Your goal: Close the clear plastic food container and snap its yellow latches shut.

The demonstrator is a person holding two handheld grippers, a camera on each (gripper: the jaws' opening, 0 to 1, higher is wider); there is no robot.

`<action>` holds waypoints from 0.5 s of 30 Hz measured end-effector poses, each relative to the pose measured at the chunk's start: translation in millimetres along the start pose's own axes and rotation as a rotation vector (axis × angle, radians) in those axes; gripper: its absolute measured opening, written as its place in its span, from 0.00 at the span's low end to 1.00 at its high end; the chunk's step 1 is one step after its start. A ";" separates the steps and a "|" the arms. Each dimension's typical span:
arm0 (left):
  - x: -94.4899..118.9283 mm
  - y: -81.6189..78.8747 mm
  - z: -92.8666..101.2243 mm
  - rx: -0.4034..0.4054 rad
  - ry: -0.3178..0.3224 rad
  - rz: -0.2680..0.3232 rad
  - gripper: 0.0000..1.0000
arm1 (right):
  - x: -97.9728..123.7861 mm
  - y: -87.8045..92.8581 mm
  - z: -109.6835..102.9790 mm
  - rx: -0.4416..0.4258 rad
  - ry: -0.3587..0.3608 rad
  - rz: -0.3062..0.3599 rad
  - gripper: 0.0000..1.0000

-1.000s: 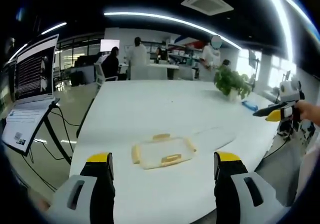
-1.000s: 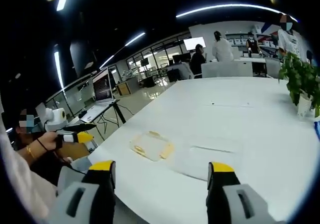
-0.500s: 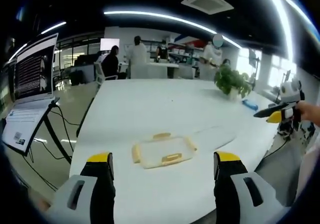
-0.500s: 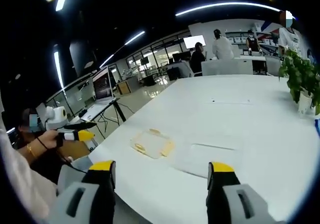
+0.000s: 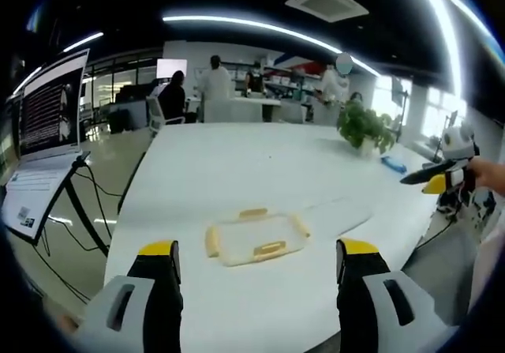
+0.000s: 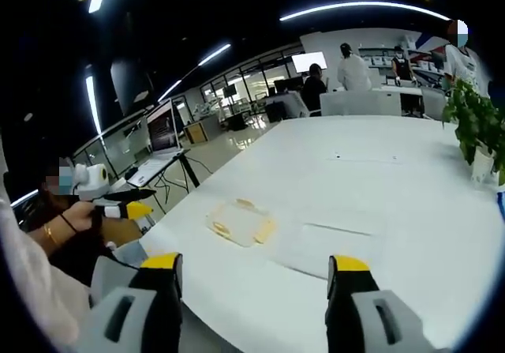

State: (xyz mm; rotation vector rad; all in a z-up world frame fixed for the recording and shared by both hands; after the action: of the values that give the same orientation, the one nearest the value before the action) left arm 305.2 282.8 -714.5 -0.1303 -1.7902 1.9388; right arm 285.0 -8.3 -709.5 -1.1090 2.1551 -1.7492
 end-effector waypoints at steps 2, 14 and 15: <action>-1.1 -1.4 0.6 -0.002 0.006 0.001 0.80 | -1.7 -2.6 -1.4 0.005 -0.004 0.005 0.74; -1.0 -4.0 -3.2 -0.012 0.000 0.008 0.79 | -7.0 -1.4 -6.9 0.013 -0.022 0.005 0.74; -0.8 -3.2 -3.5 -0.011 -0.001 0.007 0.79 | -7.3 -0.5 -6.8 0.013 -0.022 0.001 0.74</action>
State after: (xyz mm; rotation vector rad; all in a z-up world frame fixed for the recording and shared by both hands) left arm 308.1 285.7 -712.1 -0.1399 -1.8029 1.9348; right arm 286.7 1.5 -709.4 -1.1185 2.1284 -1.7392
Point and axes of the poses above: the point that each gripper's makers call its tool centre point, and the gripper's own axes: x roughly backward along the fingers, z roughly to its right, y roughly out of its underside, the point moved 2 cm from there along x, roughly backward along the fingers, and after that the axes turned 10 degrees about z, right-handed, at the moved point
